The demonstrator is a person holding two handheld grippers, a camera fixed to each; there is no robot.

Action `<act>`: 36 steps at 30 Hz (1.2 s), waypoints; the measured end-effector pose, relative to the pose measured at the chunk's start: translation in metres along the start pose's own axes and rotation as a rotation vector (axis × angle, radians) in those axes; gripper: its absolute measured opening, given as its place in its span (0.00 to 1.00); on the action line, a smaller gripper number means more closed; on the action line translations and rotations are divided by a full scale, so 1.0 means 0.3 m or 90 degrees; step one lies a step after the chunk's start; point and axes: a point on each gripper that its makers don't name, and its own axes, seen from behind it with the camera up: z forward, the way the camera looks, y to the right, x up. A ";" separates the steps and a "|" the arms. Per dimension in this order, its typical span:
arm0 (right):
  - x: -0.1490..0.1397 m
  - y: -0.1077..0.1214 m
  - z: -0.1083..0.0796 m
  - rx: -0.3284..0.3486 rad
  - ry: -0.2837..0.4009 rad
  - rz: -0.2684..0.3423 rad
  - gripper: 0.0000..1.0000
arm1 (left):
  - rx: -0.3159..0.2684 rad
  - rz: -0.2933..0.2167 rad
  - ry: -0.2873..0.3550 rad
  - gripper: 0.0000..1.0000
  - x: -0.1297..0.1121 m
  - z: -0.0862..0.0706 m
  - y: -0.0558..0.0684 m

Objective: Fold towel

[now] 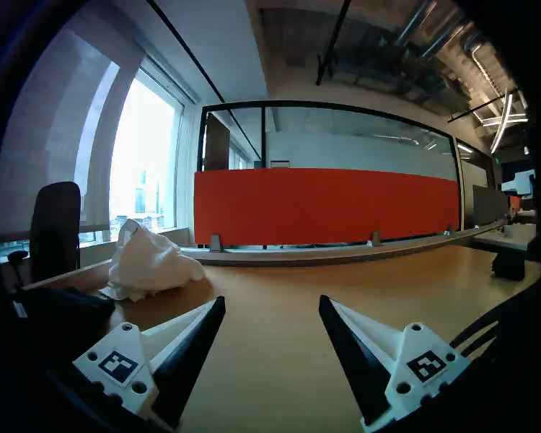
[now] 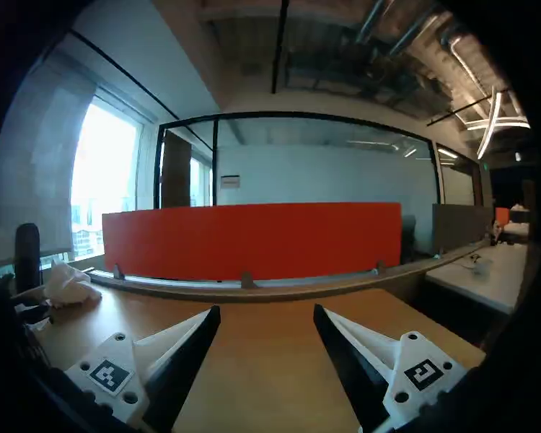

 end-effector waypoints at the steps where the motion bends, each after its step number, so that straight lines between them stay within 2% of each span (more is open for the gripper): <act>1: -0.010 0.003 -0.001 0.001 0.002 0.003 1.00 | 0.000 0.000 0.000 0.97 0.000 0.000 0.000; 17: -0.183 0.050 0.004 0.008 0.020 0.003 1.00 | 0.000 0.000 0.000 0.96 -0.002 -0.002 0.005; 27: -0.309 0.073 0.010 0.011 0.008 0.000 1.00 | 0.000 0.000 0.000 0.96 -0.003 -0.003 0.005; 36: -0.357 0.090 0.018 0.007 -0.001 -0.009 1.00 | 0.000 0.000 0.000 0.96 -0.002 -0.001 0.005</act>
